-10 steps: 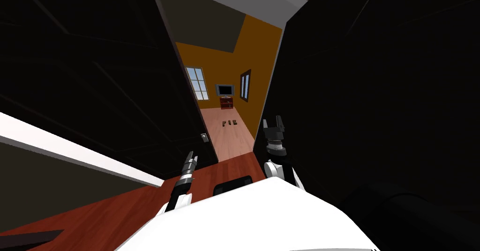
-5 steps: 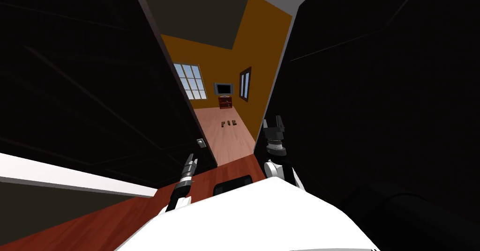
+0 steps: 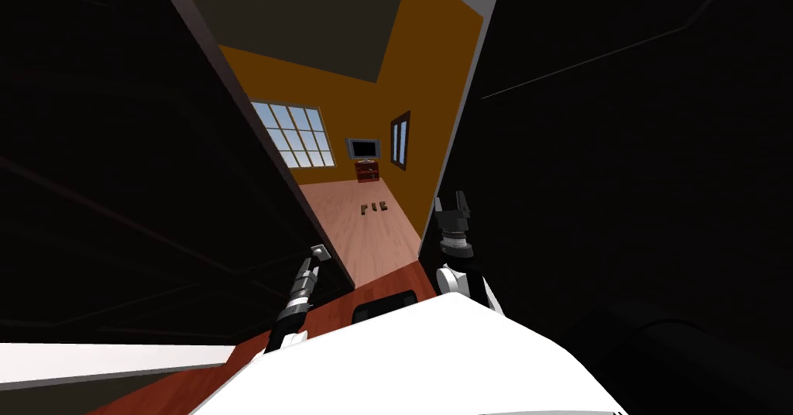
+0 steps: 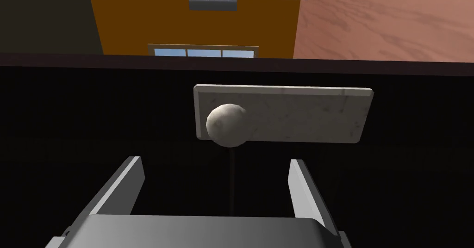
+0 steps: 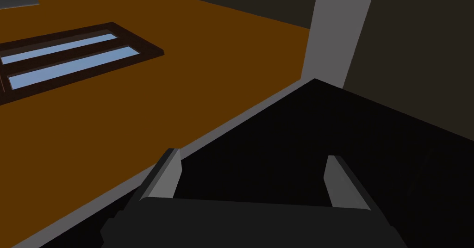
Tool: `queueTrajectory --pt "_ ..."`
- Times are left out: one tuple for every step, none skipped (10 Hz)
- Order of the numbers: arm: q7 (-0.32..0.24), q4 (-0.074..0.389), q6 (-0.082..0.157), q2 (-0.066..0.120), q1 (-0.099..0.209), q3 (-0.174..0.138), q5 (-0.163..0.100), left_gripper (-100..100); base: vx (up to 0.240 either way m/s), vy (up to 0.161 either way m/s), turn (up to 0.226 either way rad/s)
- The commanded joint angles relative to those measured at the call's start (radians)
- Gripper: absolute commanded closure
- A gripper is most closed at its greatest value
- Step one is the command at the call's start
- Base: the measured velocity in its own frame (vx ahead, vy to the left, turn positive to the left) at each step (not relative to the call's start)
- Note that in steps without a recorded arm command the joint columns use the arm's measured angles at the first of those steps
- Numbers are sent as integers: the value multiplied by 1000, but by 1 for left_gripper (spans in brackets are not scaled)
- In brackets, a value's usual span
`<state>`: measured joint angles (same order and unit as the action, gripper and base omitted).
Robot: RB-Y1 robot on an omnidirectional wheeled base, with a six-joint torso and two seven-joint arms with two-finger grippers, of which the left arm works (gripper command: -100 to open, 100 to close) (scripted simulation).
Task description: Pull the door open
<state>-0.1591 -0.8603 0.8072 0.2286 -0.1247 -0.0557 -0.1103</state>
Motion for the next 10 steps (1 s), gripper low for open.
queueTrajectory --pt "-12 13 5 15 -1 -14 -9 -100 191 0 -153" --pt "-18 24 11 23 0 -21 -13 -100 197 11 -111" --pt "-22 32 15 29 0 -26 -16 -100 202 22 -77" --pt "-18 31 14 24 0 -22 -14 -100 83 10 8" --pt "-18 31 14 24 0 -22 -14 100 -26 -9 12" --pt "-18 31 14 24 0 -22 -14 100 -38 -7 -20" --pt "-18 31 14 24 0 -22 -14 100 -19 2 -11" --pt "-18 31 14 24 0 -22 -14 100 -5 3 -2" --pt "-18 31 14 24 0 -22 -14 100 0 0 0" --pt "-18 31 14 24 0 -22 -14 100 0 0 0"
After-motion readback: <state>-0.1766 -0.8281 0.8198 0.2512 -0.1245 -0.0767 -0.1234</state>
